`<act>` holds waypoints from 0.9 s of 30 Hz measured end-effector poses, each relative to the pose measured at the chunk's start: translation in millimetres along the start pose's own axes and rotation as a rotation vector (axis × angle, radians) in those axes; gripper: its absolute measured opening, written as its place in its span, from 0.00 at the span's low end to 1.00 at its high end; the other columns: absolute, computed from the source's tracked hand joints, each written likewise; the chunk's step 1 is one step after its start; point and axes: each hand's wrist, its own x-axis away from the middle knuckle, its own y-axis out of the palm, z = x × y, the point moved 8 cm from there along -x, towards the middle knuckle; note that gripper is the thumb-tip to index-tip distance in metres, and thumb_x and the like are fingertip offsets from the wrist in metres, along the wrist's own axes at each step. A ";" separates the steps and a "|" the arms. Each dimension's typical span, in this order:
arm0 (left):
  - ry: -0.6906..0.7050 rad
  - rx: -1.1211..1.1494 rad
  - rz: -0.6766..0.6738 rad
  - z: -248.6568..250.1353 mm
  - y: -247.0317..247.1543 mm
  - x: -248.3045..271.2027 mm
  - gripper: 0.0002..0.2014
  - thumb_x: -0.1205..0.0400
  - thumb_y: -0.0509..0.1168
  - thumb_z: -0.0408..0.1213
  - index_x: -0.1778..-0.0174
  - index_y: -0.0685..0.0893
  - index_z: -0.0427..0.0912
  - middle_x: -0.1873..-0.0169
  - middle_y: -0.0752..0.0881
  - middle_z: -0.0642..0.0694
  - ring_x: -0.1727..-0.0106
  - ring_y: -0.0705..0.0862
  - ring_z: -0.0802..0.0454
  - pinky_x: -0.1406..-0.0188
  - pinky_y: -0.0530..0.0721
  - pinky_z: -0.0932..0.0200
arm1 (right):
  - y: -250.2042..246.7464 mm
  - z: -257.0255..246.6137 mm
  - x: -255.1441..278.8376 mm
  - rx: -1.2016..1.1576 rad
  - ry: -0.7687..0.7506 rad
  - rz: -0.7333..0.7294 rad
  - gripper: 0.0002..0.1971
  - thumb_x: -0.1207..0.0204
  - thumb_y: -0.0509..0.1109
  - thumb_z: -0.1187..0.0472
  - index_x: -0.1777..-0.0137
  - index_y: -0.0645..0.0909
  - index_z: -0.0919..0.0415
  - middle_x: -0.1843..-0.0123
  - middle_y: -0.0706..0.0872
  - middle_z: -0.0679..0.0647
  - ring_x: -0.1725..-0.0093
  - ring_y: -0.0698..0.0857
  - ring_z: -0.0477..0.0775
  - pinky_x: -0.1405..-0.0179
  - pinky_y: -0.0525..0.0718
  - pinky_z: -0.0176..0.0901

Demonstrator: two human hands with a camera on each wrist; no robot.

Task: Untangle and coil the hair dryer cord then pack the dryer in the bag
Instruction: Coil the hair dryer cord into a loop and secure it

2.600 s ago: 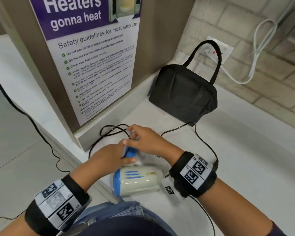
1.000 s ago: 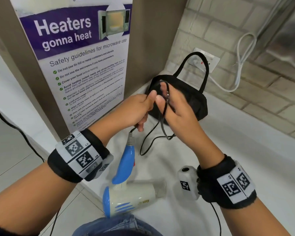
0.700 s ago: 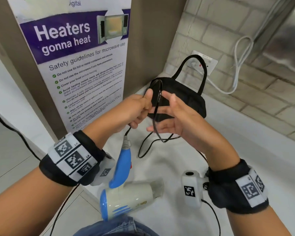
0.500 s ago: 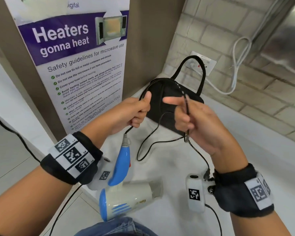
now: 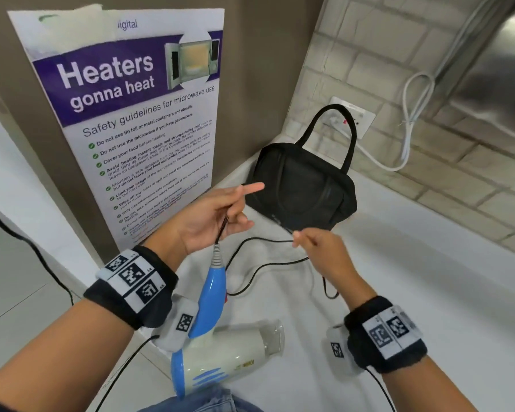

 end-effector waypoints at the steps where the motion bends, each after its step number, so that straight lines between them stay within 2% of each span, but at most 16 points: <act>1: 0.007 0.035 0.022 -3.3 -1.4 -2.3 0.20 0.14 0.53 0.36 0.26 0.71 0.35 0.80 0.77 0.53 0.74 0.85 0.59 0.63 0.89 0.61 | 11.2 -3.4 5.5 0.041 -0.032 -0.067 0.14 0.19 0.63 0.51 0.61 0.87 0.54 0.63 0.88 0.50 0.62 0.83 0.49 0.60 0.74 0.41; 3: 0.022 0.123 0.076 -6.8 -4.4 -5.1 0.20 0.13 0.53 0.35 0.25 0.68 0.34 0.69 0.89 0.49 0.64 0.91 0.53 0.59 0.90 0.59 | 28.6 -15.7 20.9 0.103 -0.123 -0.178 0.13 0.18 0.62 0.51 0.58 0.85 0.53 0.64 0.87 0.47 0.64 0.81 0.44 0.61 0.74 0.39; 4: 0.025 0.155 0.086 -7.5 -4.1 -6.1 0.19 0.13 0.53 0.34 0.26 0.68 0.34 0.59 0.92 0.45 0.56 0.92 0.49 0.55 0.90 0.57 | 32.8 -23.0 28.7 0.120 -0.166 -0.208 0.13 0.18 0.61 0.51 0.58 0.84 0.53 0.67 0.85 0.46 0.66 0.81 0.43 0.62 0.75 0.40; 6: 0.037 0.168 0.079 -9.1 -2.6 -9.5 0.18 0.13 0.52 0.31 0.27 0.67 0.36 0.40 0.87 0.37 0.39 0.87 0.42 0.39 0.85 0.52 | 32.0 -34.7 41.7 0.143 -0.204 -0.227 0.11 0.17 0.60 0.51 0.50 0.83 0.52 0.69 0.82 0.41 0.67 0.81 0.43 0.63 0.77 0.39; 8: 0.058 0.069 0.100 -8.2 -4.7 -13.4 0.18 0.14 0.51 0.26 0.27 0.70 0.38 0.31 0.80 0.36 0.31 0.80 0.43 0.28 0.75 0.50 | 22.3 -43.4 49.7 0.163 -0.203 -0.211 0.13 0.17 0.59 0.52 0.38 0.82 0.50 0.72 0.75 0.36 0.70 0.76 0.39 0.67 0.73 0.31; 9: 0.067 0.012 0.126 -6.9 -7.0 -14.7 0.19 0.15 0.51 0.24 0.28 0.73 0.39 0.29 0.78 0.37 0.28 0.77 0.44 0.25 0.71 0.50 | 16.6 -48.5 52.8 0.174 -0.203 -0.207 0.14 0.16 0.59 0.53 0.36 0.81 0.49 0.74 0.72 0.35 0.72 0.74 0.38 0.68 0.71 0.28; 10: 0.077 -0.014 0.153 -5.3 -9.7 -15.9 0.20 0.16 0.50 0.21 0.31 0.76 0.39 0.28 0.77 0.39 0.27 0.76 0.45 0.23 0.69 0.50 | 12.5 -53.5 55.9 0.186 -0.209 -0.218 0.15 0.16 0.58 0.52 0.34 0.80 0.48 0.73 0.74 0.35 0.71 0.75 0.38 0.67 0.72 0.29; 11: 0.084 -0.001 0.171 -3.3 -11.1 -16.7 0.20 0.18 0.51 0.21 0.35 0.79 0.40 0.29 0.78 0.40 0.26 0.75 0.45 0.22 0.67 0.49 | 9.6 -59.4 58.9 0.196 -0.222 -0.236 0.15 0.16 0.58 0.52 0.33 0.79 0.46 0.70 0.79 0.37 0.68 0.79 0.39 0.64 0.75 0.32; 13: 0.088 0.094 0.193 0.7 -10.5 -17.1 0.17 0.20 0.53 0.25 0.46 0.84 0.40 0.31 0.80 0.39 0.26 0.75 0.44 0.22 0.66 0.49 | 6.6 -68.6 63.3 0.214 -0.251 -0.258 0.16 0.16 0.58 0.51 0.32 0.78 0.43 0.56 0.89 0.44 0.54 0.85 0.46 0.53 0.82 0.41; 15: 0.088 0.138 0.214 3.9 -9.1 -17.5 0.13 0.19 0.55 0.31 0.57 0.87 0.42 0.34 0.82 0.39 0.26 0.75 0.42 0.22 0.66 0.49 | 7.0 -76.2 67.6 0.232 -0.276 -0.275 0.16 0.16 0.57 0.50 0.31 0.76 0.41 0.49 0.90 0.48 0.49 0.86 0.49 0.49 0.83 0.45; 16: 0.091 0.113 0.223 5.5 -8.7 -18.0 0.13 0.19 0.57 0.34 0.59 0.87 0.43 0.36 0.83 0.40 0.26 0.74 0.42 0.22 0.67 0.49 | 8.2 -80.5 70.3 0.244 -0.291 -0.289 0.16 0.16 0.57 0.50 0.31 0.76 0.40 0.48 0.90 0.48 0.48 0.85 0.49 0.49 0.83 0.45; 17: 0.093 0.063 0.232 7.0 -8.5 -18.3 0.12 0.18 0.58 0.36 0.58 0.87 0.44 0.36 0.83 0.41 0.26 0.74 0.42 0.23 0.67 0.49 | 8.9 -84.9 73.1 0.256 -0.307 -0.302 0.16 0.16 0.57 0.49 0.31 0.75 0.39 0.48 0.90 0.48 0.48 0.85 0.49 0.49 0.83 0.46; 20: 0.096 -0.113 0.241 10.3 -10.7 -19.8 0.11 0.16 0.58 0.39 0.46 0.85 0.45 0.35 0.83 0.41 0.29 0.78 0.44 0.28 0.71 0.45 | 1.9 -94.1 77.2 0.245 -0.348 -0.274 0.15 0.16 0.57 0.49 0.33 0.77 0.39 0.48 0.90 0.48 0.48 0.86 0.49 0.50 0.83 0.48; 24: 0.108 -0.166 0.191 10.9 -10.5 -18.4 0.17 0.12 0.50 0.41 0.33 0.77 0.40 0.36 0.85 0.42 0.35 0.83 0.43 0.41 0.78 0.45 | -15.0 -101.8 76.3 0.208 -0.389 -0.174 0.12 0.17 0.58 0.48 0.40 0.82 0.42 0.46 0.90 0.43 0.48 0.87 0.47 0.52 0.85 0.49; 27: 0.098 -0.178 0.124 6.8 -1.2 -17.2 0.20 0.11 0.47 0.43 0.29 0.75 0.39 0.36 0.85 0.44 0.37 0.85 0.40 0.39 0.77 0.40 | -29.6 -113.0 69.8 0.204 -0.427 -0.077 0.11 0.18 0.58 0.46 0.46 0.82 0.45 0.54 0.90 0.45 0.55 0.86 0.51 0.59 0.84 0.53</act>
